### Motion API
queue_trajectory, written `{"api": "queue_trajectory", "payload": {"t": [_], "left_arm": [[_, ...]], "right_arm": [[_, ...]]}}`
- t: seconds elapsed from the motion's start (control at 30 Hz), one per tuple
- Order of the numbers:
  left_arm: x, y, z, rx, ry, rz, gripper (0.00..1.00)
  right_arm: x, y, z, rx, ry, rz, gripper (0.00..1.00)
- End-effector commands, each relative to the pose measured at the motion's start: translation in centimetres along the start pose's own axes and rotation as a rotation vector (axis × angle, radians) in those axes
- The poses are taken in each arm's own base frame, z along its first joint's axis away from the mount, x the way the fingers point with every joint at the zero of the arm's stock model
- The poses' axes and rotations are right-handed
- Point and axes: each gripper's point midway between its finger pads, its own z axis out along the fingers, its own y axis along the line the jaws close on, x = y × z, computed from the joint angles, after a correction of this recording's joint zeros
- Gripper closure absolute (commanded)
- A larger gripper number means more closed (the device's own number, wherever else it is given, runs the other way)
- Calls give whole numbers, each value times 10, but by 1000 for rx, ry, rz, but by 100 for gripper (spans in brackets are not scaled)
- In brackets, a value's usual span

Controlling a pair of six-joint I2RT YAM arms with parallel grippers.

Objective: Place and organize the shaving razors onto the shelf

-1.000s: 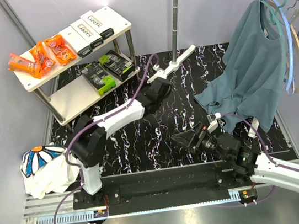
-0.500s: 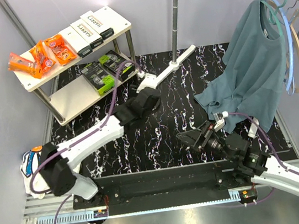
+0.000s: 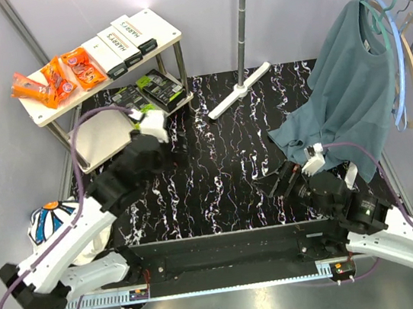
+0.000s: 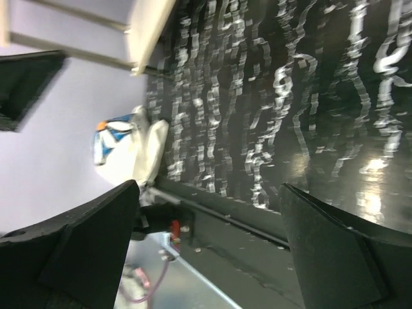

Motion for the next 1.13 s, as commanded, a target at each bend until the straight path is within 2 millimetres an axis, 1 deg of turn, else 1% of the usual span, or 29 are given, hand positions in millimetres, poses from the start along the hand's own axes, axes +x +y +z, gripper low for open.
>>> {"api": "queue_trajectory", "payload": {"t": [0.0,0.03,0.07,0.1,0.13,0.2,0.23,0.27,0.3,0.33,0.4,0.43,0.47,0.5,0.53,0.57,0.6,0.63,0.67,0.7,0.73,0.77,0.8,0.83,0.87,0.93,0.97,1.03,1.1], "left_arm": [[5,16,-5,98,65,-143,1],[10,21,-5,104,88,-153,1],[13,26,-3,108,105,-164,1],[17,33,-1,124,133,-194,1],[21,36,1,131,154,-208,1],[31,41,4,170,196,-250,1],[33,41,4,184,203,-256,1],[34,42,4,195,207,-266,1],[40,46,5,195,219,-278,1],[42,47,5,194,224,-275,1],[48,51,7,189,243,-277,1],[53,53,8,182,262,-280,1],[54,54,9,181,270,-285,1],[57,56,10,175,277,-286,1],[59,58,11,169,282,-284,1],[58,59,12,164,279,-286,1],[58,62,12,157,279,-288,1],[56,64,12,151,273,-288,1],[55,67,13,143,267,-291,1],[54,68,13,140,263,-290,1],[54,70,16,137,266,-293,1],[53,72,17,135,267,-300,1],[50,74,18,133,263,-304,1],[49,74,20,136,267,-309,1],[47,77,21,125,264,-317,1],[46,80,25,120,264,-335,1],[45,82,26,123,262,-346,1],[41,81,29,148,252,-344,1],[31,87,30,117,223,-328,1]], "right_arm": [[-24,-15,-11,197,-46,-156,0],[-25,-24,-9,264,-39,-193,0],[-27,-26,-9,293,-39,-215,0],[-35,-20,-11,310,-58,-234,0],[-33,-29,-8,372,-34,-273,0],[-38,-26,-5,407,-31,-336,0],[-35,-32,1,454,-6,-372,0],[-35,-32,4,471,2,-397,0],[-39,-28,6,477,5,-431,0],[-36,-32,13,509,24,-456,0],[-37,-33,23,522,69,-485,0],[-33,-39,36,548,109,-490,0],[-33,-44,42,555,148,-504,0],[-36,-50,48,565,187,-457,0],[-35,-57,58,582,211,-456,1],[-37,-60,63,581,228,-469,0],[-39,-57,68,566,235,-463,0],[-47,-60,75,569,224,-454,0],[-51,-60,78,562,227,-462,0],[-55,-54,83,536,234,-454,0],[-67,-59,89,544,217,-434,0],[-75,-55,93,527,213,-441,0],[-78,-57,97,525,224,-430,0],[-89,-60,99,528,204,-419,0],[-97,-57,102,521,197,-430,0],[-107,-61,106,530,189,-424,0],[-111,-58,108,520,183,-427,0],[-114,-57,112,516,182,-434,0],[-122,-59,112,540,151,-455,0]]}}
